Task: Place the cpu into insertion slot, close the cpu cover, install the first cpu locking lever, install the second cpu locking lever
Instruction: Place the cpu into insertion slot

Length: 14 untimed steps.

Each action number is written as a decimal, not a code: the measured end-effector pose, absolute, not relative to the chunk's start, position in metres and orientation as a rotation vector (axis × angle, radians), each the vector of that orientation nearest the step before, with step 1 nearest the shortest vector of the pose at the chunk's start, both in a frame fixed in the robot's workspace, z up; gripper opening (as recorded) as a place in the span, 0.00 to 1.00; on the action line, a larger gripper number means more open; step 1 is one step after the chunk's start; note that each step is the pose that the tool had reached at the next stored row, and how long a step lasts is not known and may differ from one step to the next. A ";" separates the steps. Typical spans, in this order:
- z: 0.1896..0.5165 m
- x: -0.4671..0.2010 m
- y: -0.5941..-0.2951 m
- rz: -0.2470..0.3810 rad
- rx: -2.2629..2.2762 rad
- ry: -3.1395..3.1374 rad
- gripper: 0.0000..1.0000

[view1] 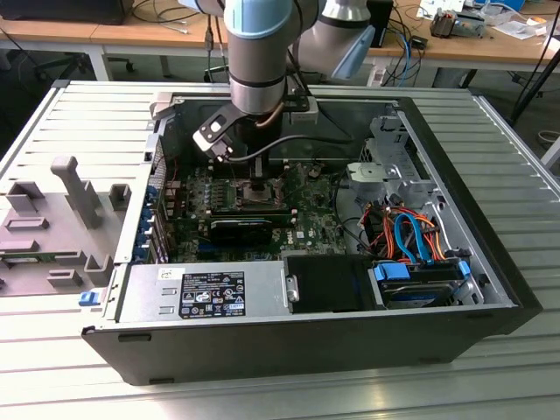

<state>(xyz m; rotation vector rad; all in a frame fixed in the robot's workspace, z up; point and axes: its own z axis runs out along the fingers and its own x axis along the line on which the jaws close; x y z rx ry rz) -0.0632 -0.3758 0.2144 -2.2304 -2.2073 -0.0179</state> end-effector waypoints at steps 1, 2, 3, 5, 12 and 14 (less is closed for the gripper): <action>0.215 -0.063 -0.376 -0.015 -2.230 -2.207 0.11; 0.216 -0.062 -0.376 -0.013 -2.230 -2.207 0.11; 0.218 -0.061 -0.376 -0.013 -2.230 -2.206 0.11; 0.227 -0.060 -0.376 -0.012 -2.229 -2.206 0.11; 0.242 -0.060 -0.376 -0.011 -2.229 -2.206 0.11; 0.242 -0.060 -0.376 -0.011 -2.229 -2.206 0.11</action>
